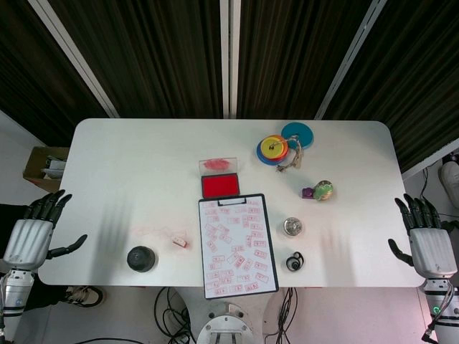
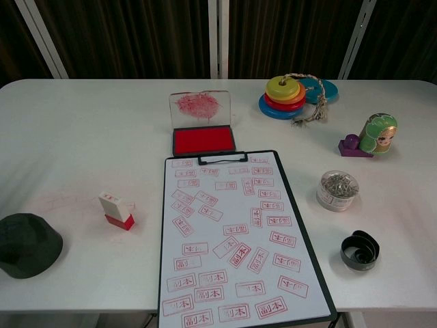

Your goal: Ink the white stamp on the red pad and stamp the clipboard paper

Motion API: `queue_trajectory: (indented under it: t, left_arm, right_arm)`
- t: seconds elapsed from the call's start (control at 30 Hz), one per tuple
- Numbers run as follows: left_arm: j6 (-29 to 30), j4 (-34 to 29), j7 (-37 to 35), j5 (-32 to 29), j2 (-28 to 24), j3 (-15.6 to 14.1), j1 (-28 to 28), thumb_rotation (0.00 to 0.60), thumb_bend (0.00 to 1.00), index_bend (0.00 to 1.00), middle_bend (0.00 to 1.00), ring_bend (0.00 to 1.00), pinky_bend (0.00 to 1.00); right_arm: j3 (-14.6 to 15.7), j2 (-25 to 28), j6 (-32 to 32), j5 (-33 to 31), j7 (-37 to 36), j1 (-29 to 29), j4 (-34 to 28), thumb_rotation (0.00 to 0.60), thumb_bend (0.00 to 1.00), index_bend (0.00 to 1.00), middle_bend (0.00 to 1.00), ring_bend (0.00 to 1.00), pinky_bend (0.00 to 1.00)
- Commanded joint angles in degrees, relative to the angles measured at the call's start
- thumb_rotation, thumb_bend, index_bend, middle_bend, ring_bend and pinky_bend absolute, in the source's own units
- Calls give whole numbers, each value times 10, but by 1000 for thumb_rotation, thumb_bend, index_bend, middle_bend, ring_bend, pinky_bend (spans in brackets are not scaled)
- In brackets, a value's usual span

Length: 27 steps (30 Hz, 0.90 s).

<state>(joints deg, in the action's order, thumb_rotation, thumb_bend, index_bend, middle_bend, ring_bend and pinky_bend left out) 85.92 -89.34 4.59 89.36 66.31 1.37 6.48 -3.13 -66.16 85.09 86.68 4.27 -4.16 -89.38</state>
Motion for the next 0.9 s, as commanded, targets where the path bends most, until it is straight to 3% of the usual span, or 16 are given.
queue_trajectory:
  t: [0.03,0.3,0.57,0.63,0.67,0.7,0.73,0.77,0.8,0.83,0.9]
  left_arm:
    - [-2,-3,-1,1,-2,-2,0,113,153,110,68,90,164]
    - [-1,-11,6,4,-6,-3,0,119,153,110,68,90,164]
    - [-15,-40,25,5,-22,-8,4,183,154,110,68,90,181]
    - [-15,-46,28,12,-22,-8,7,280,154,111,68,90,192]
    - [-15,-47,28,19,-20,-9,10,380,161,112,69,92,218]
    - [-12,-47,31,33,-15,-10,14,452,169,119,72,103,252]
    - [-8,-44,34,44,-10,-10,16,551,190,144,89,156,360]
    - [-3,-40,40,59,0,-11,19,595,211,182,119,250,497]
    - [-3,-37,42,70,8,-12,23,600,223,209,145,333,593]
    - [-5,-36,45,79,15,-14,27,600,241,252,194,491,742]
    - [-28,-43,56,87,25,-21,38,600,259,306,261,676,867]
  right_arm:
    - [-1,1,1,0,-1,0,0,600,204,0,0,0,0]
    - [0,1,4,3,-5,1,2,600,203,0,0,0,0]
    - [-4,7,10,0,-9,4,-3,600,204,0,0,0,0]
    - [-4,10,11,-1,-11,6,-4,600,204,0,0,0,0]
    - [-4,12,12,-2,-11,6,-3,600,204,0,0,0,0]
    - [-5,14,12,-4,-12,6,-2,600,205,0,0,0,0]
    - [-5,15,11,-5,-13,7,-3,600,206,0,0,0,0]
    - [-5,17,11,-6,-16,8,-5,600,206,0,0,0,0]
    - [-4,19,11,-6,-17,8,-7,600,207,0,0,0,0]
    - [-3,21,12,-5,-18,9,-9,600,207,0,0,0,0]
    - [-3,23,13,-4,-17,10,-10,600,208,0,0,0,0]
